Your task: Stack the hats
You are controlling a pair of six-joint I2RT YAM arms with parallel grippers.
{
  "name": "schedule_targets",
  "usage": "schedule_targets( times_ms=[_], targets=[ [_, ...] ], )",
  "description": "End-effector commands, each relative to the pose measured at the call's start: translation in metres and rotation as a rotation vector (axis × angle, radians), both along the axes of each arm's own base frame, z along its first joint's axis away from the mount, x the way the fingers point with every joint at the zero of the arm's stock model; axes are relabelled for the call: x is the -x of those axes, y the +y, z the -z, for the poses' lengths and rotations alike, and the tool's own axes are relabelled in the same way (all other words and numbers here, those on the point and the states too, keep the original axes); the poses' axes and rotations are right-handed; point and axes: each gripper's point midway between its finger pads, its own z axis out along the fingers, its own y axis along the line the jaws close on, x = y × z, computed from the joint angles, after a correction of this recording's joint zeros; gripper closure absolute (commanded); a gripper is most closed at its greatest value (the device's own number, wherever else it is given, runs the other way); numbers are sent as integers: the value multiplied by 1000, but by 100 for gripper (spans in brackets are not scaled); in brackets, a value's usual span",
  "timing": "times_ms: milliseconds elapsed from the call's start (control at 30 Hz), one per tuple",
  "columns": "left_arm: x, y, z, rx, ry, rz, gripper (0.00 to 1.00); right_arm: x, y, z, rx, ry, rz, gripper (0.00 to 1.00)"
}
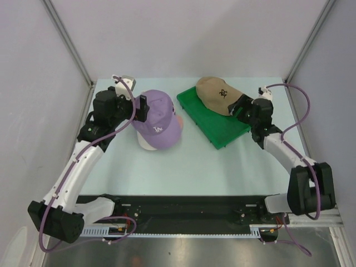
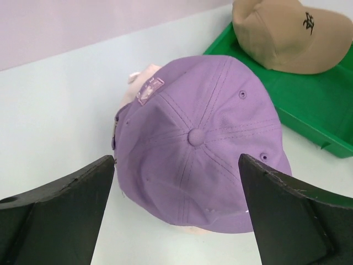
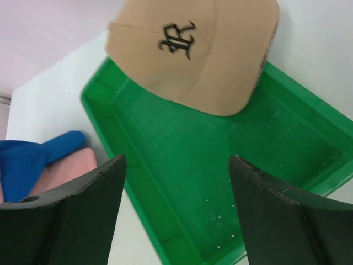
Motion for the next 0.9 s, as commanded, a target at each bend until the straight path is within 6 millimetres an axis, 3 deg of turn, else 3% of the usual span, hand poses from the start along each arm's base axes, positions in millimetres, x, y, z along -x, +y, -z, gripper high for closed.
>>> schedule_targets(
  times_ms=[0,333,533,667,867],
  targets=[
    [6,2,-17,33,-56,-20,0,-22,-4,18,-135,31,-82,21],
    [17,17,-13,33,-93,-80,0,-55,-14,82,-166,83,-28,22],
    [20,22,-17,32,-113,-102,0,-78,-28,90,-89,41,58,23],
    [21,17,-17,71,-105,-91,0,-95,-37,108,-46,44,84,23],
    [20,17,-14,67,-97,-95,0,-118,-37,108,0,-34,55,23]
  ],
)
